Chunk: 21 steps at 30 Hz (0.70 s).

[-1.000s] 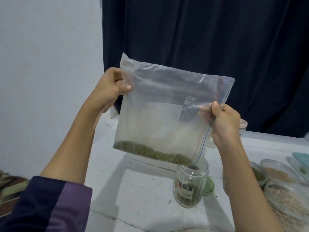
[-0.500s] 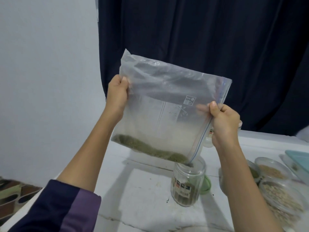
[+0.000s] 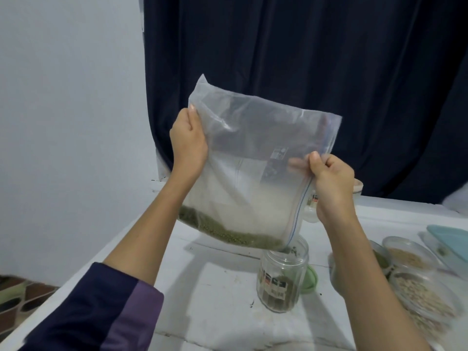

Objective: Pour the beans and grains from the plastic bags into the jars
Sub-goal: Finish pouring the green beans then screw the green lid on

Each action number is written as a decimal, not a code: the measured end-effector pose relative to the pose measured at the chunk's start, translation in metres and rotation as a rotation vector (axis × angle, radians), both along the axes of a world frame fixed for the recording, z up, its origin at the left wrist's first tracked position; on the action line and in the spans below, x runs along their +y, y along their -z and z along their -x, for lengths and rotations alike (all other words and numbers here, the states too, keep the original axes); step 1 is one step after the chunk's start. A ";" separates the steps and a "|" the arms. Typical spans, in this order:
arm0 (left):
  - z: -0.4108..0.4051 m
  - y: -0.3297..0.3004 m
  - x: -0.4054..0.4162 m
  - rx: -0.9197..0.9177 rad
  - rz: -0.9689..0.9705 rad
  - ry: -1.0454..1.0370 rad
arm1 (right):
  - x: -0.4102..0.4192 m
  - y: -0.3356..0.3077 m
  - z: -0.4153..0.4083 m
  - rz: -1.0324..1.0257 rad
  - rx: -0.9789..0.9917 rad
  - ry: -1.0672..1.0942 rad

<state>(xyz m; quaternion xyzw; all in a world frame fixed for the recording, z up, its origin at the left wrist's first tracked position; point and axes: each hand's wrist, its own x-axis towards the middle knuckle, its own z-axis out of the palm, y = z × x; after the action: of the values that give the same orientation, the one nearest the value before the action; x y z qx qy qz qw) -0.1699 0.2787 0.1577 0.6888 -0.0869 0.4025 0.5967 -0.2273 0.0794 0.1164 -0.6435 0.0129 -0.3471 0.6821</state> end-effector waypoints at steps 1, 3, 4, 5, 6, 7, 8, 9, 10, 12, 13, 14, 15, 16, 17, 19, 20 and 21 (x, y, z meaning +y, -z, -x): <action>0.000 0.000 -0.001 -0.003 0.006 -0.006 | 0.002 0.000 0.000 0.002 0.000 -0.015; -0.001 -0.001 -0.002 -0.002 0.015 -0.025 | 0.002 0.000 -0.001 -0.022 -0.019 0.025; -0.001 0.000 -0.003 -0.003 0.019 -0.034 | 0.001 -0.001 -0.001 -0.029 -0.025 0.032; -0.001 0.000 -0.003 -0.004 0.021 -0.042 | 0.001 -0.002 -0.001 -0.016 -0.014 0.008; -0.001 0.000 -0.003 -0.003 0.022 -0.051 | 0.002 -0.003 0.000 0.010 0.000 -0.026; -0.001 0.000 -0.003 0.000 0.021 -0.060 | 0.002 -0.003 0.000 0.030 0.002 -0.042; -0.002 -0.001 -0.003 0.003 0.024 -0.067 | 0.003 -0.004 -0.001 0.030 -0.009 -0.034; -0.002 -0.001 -0.002 0.005 0.030 -0.069 | 0.002 -0.004 -0.001 0.020 -0.025 -0.015; -0.003 -0.001 -0.002 0.006 0.037 -0.070 | 0.001 -0.005 -0.002 0.016 -0.032 -0.006; -0.004 0.000 -0.001 0.013 0.039 -0.077 | 0.001 -0.006 -0.003 0.050 -0.010 -0.027; -0.004 0.000 0.000 0.016 0.035 -0.082 | 0.002 -0.005 -0.003 0.059 0.002 -0.022; -0.003 0.001 -0.001 0.017 0.033 -0.083 | 0.001 -0.004 -0.004 0.049 0.000 0.002; -0.003 0.001 -0.001 0.017 0.033 -0.082 | 0.000 -0.004 -0.005 0.033 -0.011 0.025; -0.003 0.002 -0.002 0.016 0.032 -0.082 | -0.001 -0.003 -0.006 0.026 -0.015 0.027; -0.003 0.002 -0.002 0.016 0.032 -0.085 | 0.000 -0.004 -0.006 0.036 -0.003 0.008; -0.004 0.002 -0.002 0.016 0.034 -0.091 | 0.001 -0.004 -0.006 0.054 0.019 -0.015; -0.005 0.001 -0.002 0.016 0.037 -0.088 | 0.001 -0.004 -0.005 0.039 0.005 -0.003; -0.006 0.001 -0.002 0.016 0.040 -0.085 | 0.000 -0.004 -0.005 0.020 -0.013 0.010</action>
<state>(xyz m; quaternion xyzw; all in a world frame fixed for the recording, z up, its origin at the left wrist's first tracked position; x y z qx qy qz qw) -0.1636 0.2768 0.1564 0.6830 -0.0448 0.4236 0.5934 -0.2221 0.0795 0.1206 -0.6480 0.0080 -0.3549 0.6738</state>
